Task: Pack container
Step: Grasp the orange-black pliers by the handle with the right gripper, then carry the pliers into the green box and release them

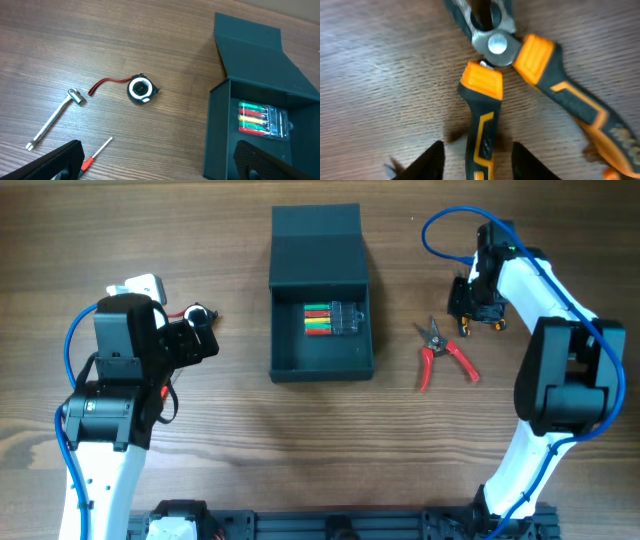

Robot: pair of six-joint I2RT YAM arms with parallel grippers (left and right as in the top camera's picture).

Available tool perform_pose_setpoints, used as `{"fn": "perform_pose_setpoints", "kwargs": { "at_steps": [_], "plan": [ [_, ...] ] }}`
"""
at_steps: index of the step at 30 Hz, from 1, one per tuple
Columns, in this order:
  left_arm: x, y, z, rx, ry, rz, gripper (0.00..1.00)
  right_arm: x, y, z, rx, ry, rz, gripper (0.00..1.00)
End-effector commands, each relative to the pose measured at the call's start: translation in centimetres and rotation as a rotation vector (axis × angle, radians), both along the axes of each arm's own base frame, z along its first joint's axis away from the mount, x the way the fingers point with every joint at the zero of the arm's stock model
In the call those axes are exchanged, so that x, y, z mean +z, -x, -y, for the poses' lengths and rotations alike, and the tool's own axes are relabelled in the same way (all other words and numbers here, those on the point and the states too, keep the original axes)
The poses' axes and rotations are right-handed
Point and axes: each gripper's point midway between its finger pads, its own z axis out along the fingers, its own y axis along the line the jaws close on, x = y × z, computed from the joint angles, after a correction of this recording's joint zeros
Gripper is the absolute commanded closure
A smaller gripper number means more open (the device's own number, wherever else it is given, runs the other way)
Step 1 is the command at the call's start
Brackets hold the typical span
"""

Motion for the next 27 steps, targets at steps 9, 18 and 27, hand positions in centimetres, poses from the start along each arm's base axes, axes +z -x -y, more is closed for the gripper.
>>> {"fn": "perform_pose_setpoints", "kwargs": {
  "at_steps": [9,18,27],
  "plan": [
    [0.8,-0.2,-0.3,0.000,-0.014,0.019,0.00,-2.4,1.2,0.0,0.002,0.040,-0.080,0.96],
    [0.8,-0.2,-0.3,0.000,-0.014,0.019,0.00,1.7,0.3,1.2,0.045,0.115,0.001,0.96],
    [0.8,-0.2,-0.3,0.000,-0.014,0.019,0.00,15.5,-1.9,-1.8,0.158,-0.010,0.391,0.96]
  ]
}}
